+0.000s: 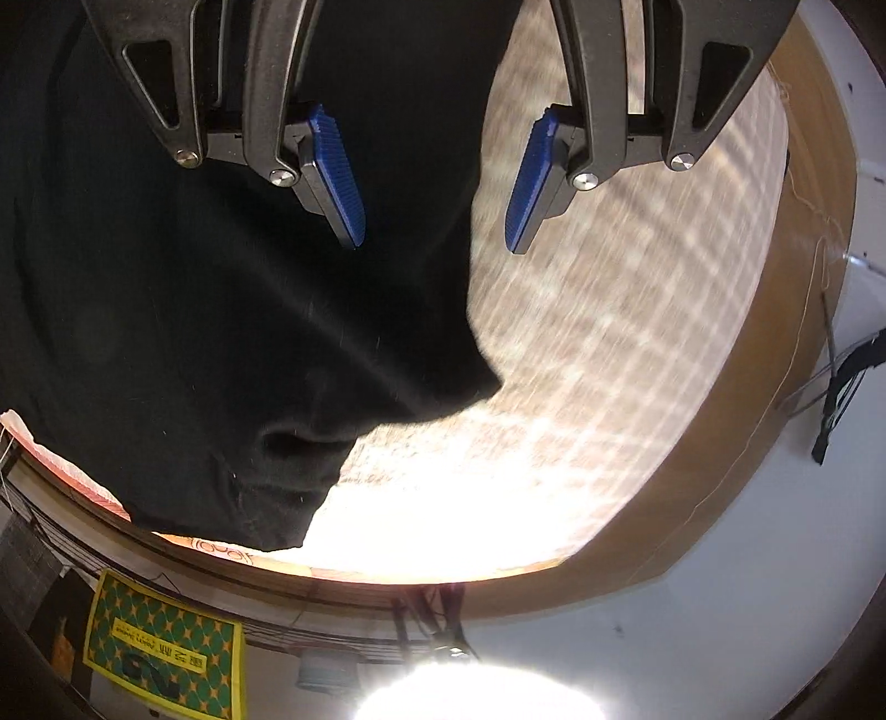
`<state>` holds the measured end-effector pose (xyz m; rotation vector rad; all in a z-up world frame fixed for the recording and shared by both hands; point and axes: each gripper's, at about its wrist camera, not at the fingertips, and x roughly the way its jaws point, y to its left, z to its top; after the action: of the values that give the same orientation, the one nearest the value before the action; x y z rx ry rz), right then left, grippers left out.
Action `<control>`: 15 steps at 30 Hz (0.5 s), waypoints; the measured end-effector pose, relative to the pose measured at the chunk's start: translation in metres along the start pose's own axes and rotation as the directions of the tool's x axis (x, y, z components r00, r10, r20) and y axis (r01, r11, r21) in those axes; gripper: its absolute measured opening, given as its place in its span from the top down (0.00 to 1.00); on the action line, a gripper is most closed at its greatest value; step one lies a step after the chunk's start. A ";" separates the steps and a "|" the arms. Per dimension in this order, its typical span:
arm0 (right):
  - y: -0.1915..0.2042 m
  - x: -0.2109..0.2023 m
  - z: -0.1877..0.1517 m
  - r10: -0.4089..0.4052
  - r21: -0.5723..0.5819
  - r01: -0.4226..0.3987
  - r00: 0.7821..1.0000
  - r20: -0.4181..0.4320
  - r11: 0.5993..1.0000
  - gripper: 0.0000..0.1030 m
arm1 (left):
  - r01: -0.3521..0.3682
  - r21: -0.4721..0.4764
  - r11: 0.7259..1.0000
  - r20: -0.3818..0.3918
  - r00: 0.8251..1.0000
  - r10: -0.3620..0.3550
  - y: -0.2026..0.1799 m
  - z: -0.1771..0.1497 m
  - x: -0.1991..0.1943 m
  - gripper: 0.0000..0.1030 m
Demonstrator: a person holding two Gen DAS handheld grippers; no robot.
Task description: Fold large clothes
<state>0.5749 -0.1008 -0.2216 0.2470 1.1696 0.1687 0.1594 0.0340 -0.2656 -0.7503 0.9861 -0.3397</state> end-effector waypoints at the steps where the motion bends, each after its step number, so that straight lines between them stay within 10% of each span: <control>1: 0.001 0.004 0.005 -0.009 -0.006 0.009 1.000 -0.001 1.000 0.46 | 0.002 0.004 1.000 -0.002 1.000 -0.002 -0.001 -0.001 0.000 0.93; 8: 0.017 0.020 0.024 -0.115 -0.118 0.111 0.993 -0.029 0.987 0.53 | 0.006 0.005 1.000 -0.009 1.000 -0.006 -0.003 0.000 0.003 0.93; 15: 0.022 0.021 0.023 -0.212 -0.232 0.208 0.977 0.006 0.950 0.91 | -0.025 0.024 0.999 -0.004 1.000 0.025 -0.008 -0.002 0.005 0.93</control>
<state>0.6039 -0.0761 -0.2255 -0.0863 1.1750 0.1186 0.1608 0.0249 -0.2634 -0.7151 0.9927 -0.3313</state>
